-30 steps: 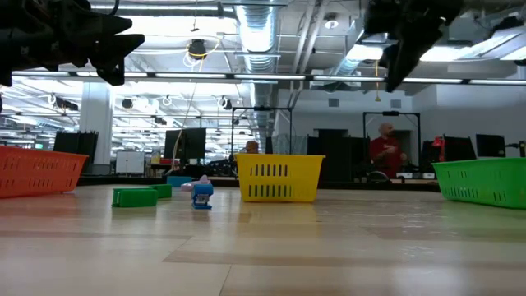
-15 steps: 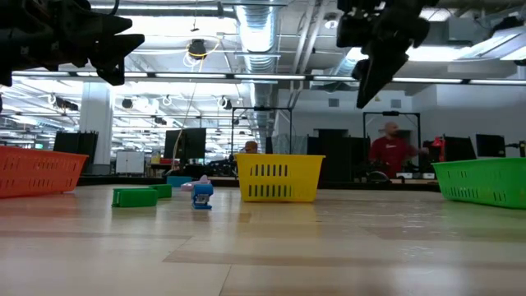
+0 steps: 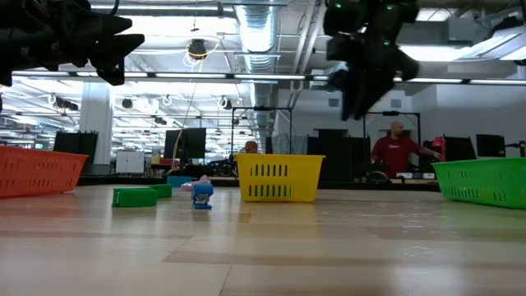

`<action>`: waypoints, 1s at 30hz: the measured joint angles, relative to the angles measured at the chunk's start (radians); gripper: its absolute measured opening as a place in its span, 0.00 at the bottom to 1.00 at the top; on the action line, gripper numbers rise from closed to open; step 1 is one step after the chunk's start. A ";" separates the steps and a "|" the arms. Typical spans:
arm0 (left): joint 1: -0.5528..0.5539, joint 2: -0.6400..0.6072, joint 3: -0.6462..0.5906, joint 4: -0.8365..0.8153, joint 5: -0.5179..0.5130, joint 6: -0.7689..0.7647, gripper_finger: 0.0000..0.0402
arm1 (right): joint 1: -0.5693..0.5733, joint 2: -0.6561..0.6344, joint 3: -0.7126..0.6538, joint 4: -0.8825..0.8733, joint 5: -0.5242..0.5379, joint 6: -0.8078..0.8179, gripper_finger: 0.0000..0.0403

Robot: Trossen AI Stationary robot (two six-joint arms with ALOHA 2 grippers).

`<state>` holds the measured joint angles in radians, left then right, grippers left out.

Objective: Pick and place Stapler, Stapler remover, tape
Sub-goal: Put the pink staple remover into the orange basket

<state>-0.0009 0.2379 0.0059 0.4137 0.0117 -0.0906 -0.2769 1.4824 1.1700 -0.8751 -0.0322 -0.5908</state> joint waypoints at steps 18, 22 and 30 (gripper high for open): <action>0.000 0.000 0.000 0.008 0.000 0.000 0.37 | -0.208 0.300 0.374 -0.003 0.006 0.023 0.39; 0.000 0.000 0.000 0.009 0.000 0.000 0.37 | -0.235 0.354 0.418 0.000 0.007 0.150 0.40; 0.000 0.000 0.000 0.014 0.000 0.000 0.37 | -0.268 0.468 0.468 -0.048 -0.053 0.334 0.50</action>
<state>-0.0006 0.2379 0.0060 0.4274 0.0116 -0.0905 -0.5452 1.9502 1.6382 -0.9231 -0.0857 -0.2565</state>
